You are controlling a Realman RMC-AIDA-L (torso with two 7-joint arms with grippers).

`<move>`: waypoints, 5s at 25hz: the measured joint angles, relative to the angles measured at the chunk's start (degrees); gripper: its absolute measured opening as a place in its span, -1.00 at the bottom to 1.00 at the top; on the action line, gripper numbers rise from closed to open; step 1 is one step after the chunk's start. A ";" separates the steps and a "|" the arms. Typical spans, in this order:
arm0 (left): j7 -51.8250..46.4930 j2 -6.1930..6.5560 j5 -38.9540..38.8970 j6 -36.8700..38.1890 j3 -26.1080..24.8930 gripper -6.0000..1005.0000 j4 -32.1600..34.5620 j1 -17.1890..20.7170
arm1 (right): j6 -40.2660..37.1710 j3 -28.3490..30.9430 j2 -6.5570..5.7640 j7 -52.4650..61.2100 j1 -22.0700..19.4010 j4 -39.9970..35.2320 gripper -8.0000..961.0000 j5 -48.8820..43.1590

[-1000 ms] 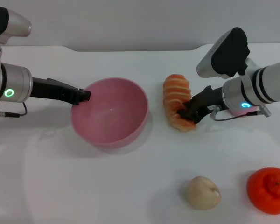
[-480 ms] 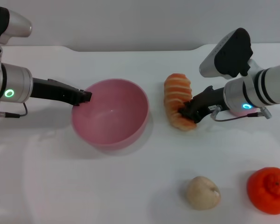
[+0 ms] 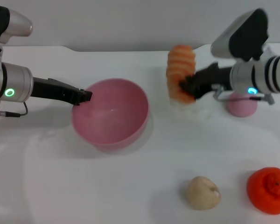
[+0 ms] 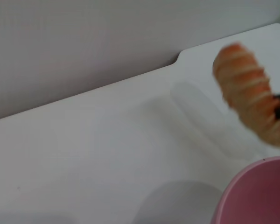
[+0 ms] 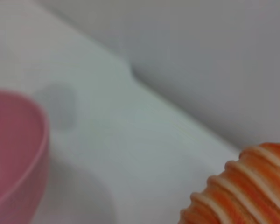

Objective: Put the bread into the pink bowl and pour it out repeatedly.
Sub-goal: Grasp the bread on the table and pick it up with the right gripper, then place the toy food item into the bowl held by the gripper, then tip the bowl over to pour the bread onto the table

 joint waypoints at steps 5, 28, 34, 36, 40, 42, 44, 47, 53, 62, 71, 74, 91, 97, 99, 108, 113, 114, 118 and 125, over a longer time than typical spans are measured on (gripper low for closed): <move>0.01 0.00 -0.01 -0.03 0.00 -0.88 0.00 -0.36 | 0.71 -1.84 0.13 0.18 -5.26 -12.34 -0.72 2.23; -0.03 0.15 -0.01 -0.92 -0.05 -0.87 -0.45 -0.59 | -0.69 -20.33 0.53 0.29 -6.57 -27.32 -0.75 6.62; -0.01 0.17 -0.01 -0.95 0.00 -0.87 -0.34 -0.71 | 0.09 -21.08 0.53 0.29 -6.09 -24.91 -0.73 6.98; 0.01 0.17 0.00 -0.98 0.01 -0.87 -0.44 -0.79 | 0.32 -21.09 0.53 0.19 -6.09 -24.75 -0.72 7.14; 0.01 0.17 -0.01 -1.07 0.01 -0.87 -0.52 -0.91 | 0.45 -21.12 0.53 0.10 -6.10 -24.73 -0.57 7.15; 0.01 0.17 -0.01 -1.17 0.01 -0.87 -0.52 -0.91 | 0.53 -21.14 0.53 0.06 -6.11 -24.74 -0.43 7.15; 0.01 0.17 -0.01 -1.43 0.01 -0.87 -0.52 -0.88 | 0.93 -21.14 0.53 -0.28 -6.27 -24.99 -0.29 7.14; 0.01 0.23 0.00 -2.05 -0.02 -0.87 -0.52 -0.63 | 3.28 -20.91 0.53 -2.24 -7.31 -26.25 -0.07 7.17; 0.06 0.14 0.08 -3.03 -0.02 -0.87 -0.52 -0.52 | 12.94 -20.91 0.53 -7.87 -9.30 -28.66 0.30 9.24; 0.10 -0.07 -0.01 -4.51 0.58 -0.86 -1.16 -0.50 | 37.46 -24.59 0.53 -14.37 -11.57 -27.34 0.31 24.33; 0.10 -0.10 -1.36 -6.35 3.41 -0.86 -1.40 -0.68 | 55.42 -23.06 0.11 10.01 -12.73 -23.16 0.31 16.28; 0.11 -0.10 -1.53 -6.87 3.67 -0.86 -1.40 -0.72 | 59.05 -22.70 0.09 27.76 -13.38 -19.98 0.31 3.37; 4.14 -0.17 -9.93 -12.67 10.01 -0.86 -1.55 -1.48 | 111.38 -33.44 -0.02 55.89 -12.84 8.78 0.32 -17.25; 6.12 -0.18 -15.65 -19.45 17.61 -0.86 -1.48 -2.09 | 113.08 -30.88 0.00 55.87 -14.73 11.75 0.32 -16.48; 6.52 -0.23 -17.02 -22.33 21.68 -0.86 -1.17 -2.42 | 113.26 -29.47 0.00 55.87 -15.55 12.56 0.32 -16.47; 10.69 -0.35 -17.22 -34.13 34.11 -0.86 0.05 -2.92 | 114.10 -27.09 0.03 55.87 -19.22 13.61 0.32 -16.46; 13.66 -0.39 -15.06 -41.11 37.45 -0.85 1.62 -1.58 | 114.09 -27.09 0.11 55.86 -19.75 14.04 0.32 -16.01; 13.95 -0.40 -14.43 -43.03 38.67 -0.85 2.10 -1.22 | 114.07 -27.10 0.13 55.85 -19.76 14.12 0.32 -15.96; 14.18 -0.45 -12.01 -49.99 44.34 -0.85 4.76 0.85 | 113.67 -27.13 0.15 55.84 -19.78 14.18 0.32 -15.69; 14.25 -0.53 -3.94 -63.92 55.97 -0.85 11.63 7.01 | 113.42 -27.67 0.13 55.81 -19.34 14.79 0.32 -13.47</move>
